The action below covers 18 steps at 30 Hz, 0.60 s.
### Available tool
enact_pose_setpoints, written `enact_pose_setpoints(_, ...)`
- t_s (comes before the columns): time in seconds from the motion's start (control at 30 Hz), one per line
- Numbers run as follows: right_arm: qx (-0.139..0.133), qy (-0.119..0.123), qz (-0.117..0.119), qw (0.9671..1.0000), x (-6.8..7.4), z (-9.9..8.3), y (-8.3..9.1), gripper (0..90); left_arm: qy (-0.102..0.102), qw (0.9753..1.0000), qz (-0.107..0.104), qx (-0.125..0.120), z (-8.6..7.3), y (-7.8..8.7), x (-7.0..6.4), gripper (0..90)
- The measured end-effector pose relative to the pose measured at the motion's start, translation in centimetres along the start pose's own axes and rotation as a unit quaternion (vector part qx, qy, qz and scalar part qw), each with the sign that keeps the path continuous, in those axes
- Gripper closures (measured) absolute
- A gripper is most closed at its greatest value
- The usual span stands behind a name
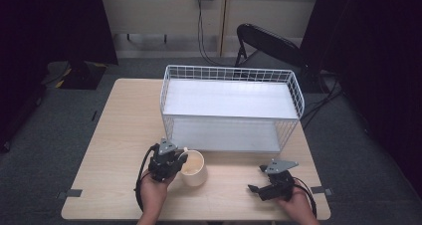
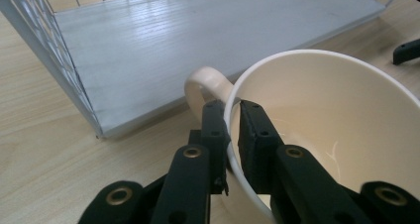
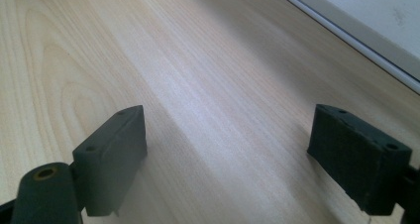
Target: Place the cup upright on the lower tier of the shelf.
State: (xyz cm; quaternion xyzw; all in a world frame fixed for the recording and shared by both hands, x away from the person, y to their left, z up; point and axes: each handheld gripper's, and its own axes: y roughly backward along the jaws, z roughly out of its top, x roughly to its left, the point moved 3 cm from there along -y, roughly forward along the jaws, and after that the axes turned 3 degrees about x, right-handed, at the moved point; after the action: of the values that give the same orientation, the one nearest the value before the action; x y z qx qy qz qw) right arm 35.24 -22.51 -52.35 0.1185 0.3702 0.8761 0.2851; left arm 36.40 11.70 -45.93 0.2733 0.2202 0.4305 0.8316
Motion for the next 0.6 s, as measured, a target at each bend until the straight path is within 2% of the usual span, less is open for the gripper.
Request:
enact_pose_setpoints(0.13, 0.000, 0.000, 0.000, 1.0000, 0.0, 0.0, 0.0, 14.1, -0.005, 1.0000, 0.002, 0.002, 0.3, 0.0, 0.0, 82.3)
enact_pose_setpoints(0.33, 0.000, 0.000, 0.000, 1.0000, 0.0, 0.0, 0.0, 14.1, 0.010, 0.9999, 0.006, -0.003, 0.9, 0.0, -0.1, 82.3)
enact_pose_setpoints(0.6, 0.000, 0.000, 0.000, 1.0000, 0.0, 0.0, 0.0, 14.1, 0.008, 0.9998, 0.016, -0.005, 1.5, -0.3, -0.3, 82.3)
